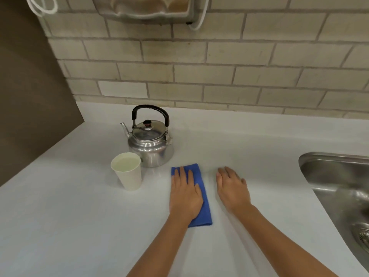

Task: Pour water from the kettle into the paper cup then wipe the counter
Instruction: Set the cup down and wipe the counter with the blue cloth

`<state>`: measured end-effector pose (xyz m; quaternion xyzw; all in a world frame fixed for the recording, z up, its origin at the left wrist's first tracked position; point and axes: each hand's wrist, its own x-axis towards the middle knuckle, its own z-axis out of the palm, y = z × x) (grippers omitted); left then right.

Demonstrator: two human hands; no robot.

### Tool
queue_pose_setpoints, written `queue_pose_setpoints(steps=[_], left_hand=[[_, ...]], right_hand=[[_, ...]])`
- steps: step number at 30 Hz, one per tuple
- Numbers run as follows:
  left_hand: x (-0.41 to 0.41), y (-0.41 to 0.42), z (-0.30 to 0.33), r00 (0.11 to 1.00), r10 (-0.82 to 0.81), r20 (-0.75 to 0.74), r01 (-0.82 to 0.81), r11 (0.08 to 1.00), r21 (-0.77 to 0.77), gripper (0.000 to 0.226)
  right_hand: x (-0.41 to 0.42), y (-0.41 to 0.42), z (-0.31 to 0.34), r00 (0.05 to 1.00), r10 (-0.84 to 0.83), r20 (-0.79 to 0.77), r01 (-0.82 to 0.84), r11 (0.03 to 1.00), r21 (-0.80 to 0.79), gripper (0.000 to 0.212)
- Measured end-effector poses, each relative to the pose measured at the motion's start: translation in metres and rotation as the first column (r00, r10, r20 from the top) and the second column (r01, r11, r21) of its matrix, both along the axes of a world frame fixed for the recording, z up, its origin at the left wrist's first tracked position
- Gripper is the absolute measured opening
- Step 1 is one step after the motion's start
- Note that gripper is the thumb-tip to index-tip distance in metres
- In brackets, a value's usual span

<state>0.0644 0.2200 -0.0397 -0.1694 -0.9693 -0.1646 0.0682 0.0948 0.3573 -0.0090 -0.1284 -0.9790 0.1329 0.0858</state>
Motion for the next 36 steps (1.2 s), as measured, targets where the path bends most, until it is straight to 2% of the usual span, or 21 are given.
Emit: queue_pose_setpoints(steps=[3,6,8,11,14,16,19,22,25,27,30,33,36], left_hand=[[-0.011,-0.006,0.0,0.999,0.034,0.017,-0.033,0.998,-0.046,0.055],[-0.051,0.025,0.012,0.996,-0.006,0.093,0.012,0.998,-0.066,0.054],[-0.073,0.045,0.014,0.99,-0.033,0.138,0.045,0.995,-0.086,0.053],[-0.078,0.052,0.012,0.988,-0.04,0.148,0.055,0.993,-0.1,0.052],[-0.048,0.032,0.01,0.993,-0.039,0.116,0.041,0.999,-0.02,0.052],[-0.011,0.008,0.006,0.996,-0.063,0.056,0.061,0.998,0.024,0.051],[0.037,-0.029,-0.005,0.997,-0.05,-0.056,0.049,0.999,-0.014,0.053],[0.022,-0.032,0.0,0.992,-0.101,0.079,0.104,0.994,-0.03,0.054],[-0.006,-0.006,0.019,0.995,-0.072,0.069,0.077,0.993,-0.085,0.052],[-0.006,-0.002,0.023,0.993,-0.074,0.095,0.08,0.995,-0.062,0.052],[0.032,-0.037,0.011,0.992,-0.087,0.094,0.086,0.996,0.01,0.053],[0.074,-0.107,0.001,0.995,-0.075,0.063,0.07,0.995,0.069,0.053],[0.081,-0.193,0.002,0.996,0.08,0.045,-0.082,0.995,0.062,0.052]], right_hand=[[-0.002,0.0,-0.002,0.999,0.012,0.048,-0.013,1.0,0.022,0.042],[0.0,0.011,-0.009,0.991,0.071,0.11,-0.084,0.988,0.127,0.044],[0.003,0.016,-0.017,0.987,0.108,0.123,-0.125,0.982,0.143,0.045],[0.007,0.014,-0.021,0.991,0.093,0.094,-0.103,0.989,0.104,0.048],[0.008,0.01,-0.022,0.997,0.069,0.027,-0.072,0.99,0.121,0.052],[0.008,0.01,-0.021,0.998,0.054,0.043,-0.057,0.994,0.095,0.049],[0.008,-0.001,-0.016,0.994,0.013,0.108,-0.018,0.999,0.043,0.049],[0.011,-0.014,-0.011,0.991,-0.018,0.136,0.021,0.999,-0.024,0.048],[0.021,-0.021,-0.01,0.991,0.001,0.136,0.014,0.994,-0.107,0.046],[0.025,-0.027,-0.008,0.99,-0.008,0.138,0.028,0.989,-0.143,0.047],[0.027,-0.046,-0.004,0.994,-0.034,0.1,0.05,0.986,-0.16,0.048],[0.021,-0.079,-0.001,0.998,0.009,0.056,0.001,0.987,-0.164,0.049],[0.014,-0.112,0.001,0.996,0.075,0.051,-0.066,0.985,-0.159,0.049]])
